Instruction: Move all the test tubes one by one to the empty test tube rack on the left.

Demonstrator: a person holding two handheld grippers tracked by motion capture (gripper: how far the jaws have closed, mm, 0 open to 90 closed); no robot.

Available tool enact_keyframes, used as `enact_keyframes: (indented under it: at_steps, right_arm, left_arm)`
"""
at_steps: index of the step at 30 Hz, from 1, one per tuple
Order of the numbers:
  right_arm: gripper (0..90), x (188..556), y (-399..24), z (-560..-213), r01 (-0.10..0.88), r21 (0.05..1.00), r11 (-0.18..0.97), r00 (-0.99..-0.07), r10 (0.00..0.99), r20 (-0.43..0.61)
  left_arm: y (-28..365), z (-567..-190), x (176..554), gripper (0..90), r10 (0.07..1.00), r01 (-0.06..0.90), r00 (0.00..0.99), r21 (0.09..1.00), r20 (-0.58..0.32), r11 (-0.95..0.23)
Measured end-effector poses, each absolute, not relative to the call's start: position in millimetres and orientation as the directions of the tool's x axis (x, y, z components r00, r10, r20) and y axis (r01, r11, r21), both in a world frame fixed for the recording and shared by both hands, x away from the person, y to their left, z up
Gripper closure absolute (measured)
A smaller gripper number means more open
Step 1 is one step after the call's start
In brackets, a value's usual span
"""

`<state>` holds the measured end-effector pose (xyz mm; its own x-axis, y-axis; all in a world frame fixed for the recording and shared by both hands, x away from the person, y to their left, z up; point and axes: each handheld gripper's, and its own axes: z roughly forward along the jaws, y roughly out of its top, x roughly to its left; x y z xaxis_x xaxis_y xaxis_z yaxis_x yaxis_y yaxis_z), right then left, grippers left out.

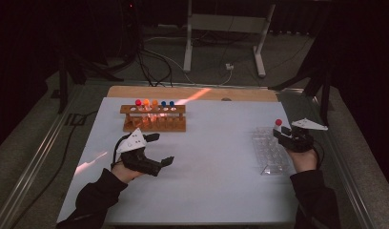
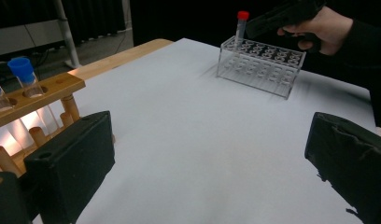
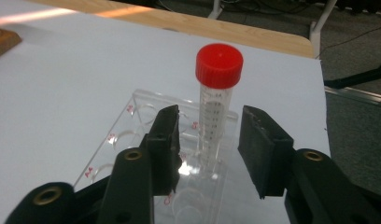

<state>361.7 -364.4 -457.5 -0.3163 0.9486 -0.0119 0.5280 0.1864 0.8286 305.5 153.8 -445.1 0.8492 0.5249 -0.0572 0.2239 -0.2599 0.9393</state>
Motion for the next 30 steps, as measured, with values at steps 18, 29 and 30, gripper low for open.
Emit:
enact_keyframes:
  at_steps: [18, 29, 30]
  right_arm:
    - [74.3, 375.5, -360.7, -459.7, 0.542, 0.819, 0.189, -0.299, 0.954, -0.022]
    - [74.6, 360.3, -361.1, -430.1, 0.435, 0.879, 0.193, -0.303, 0.951, -0.059]
    - [74.7, 358.6, -361.8, -427.3, 0.426, 0.885, 0.189, -0.301, 0.952, -0.058]
  left_arm:
    - [153.3, -446.8, 306.2, 2.5, 0.521, 0.227, 0.852, 0.937, -0.058, -0.267]
    - [152.5, -448.1, 306.9, 2.6, 0.517, 0.232, 0.854, 0.933, -0.059, -0.275]
    - [152.7, -448.0, 307.1, 2.6, 0.517, 0.233, 0.854, 0.933, -0.061, -0.274]
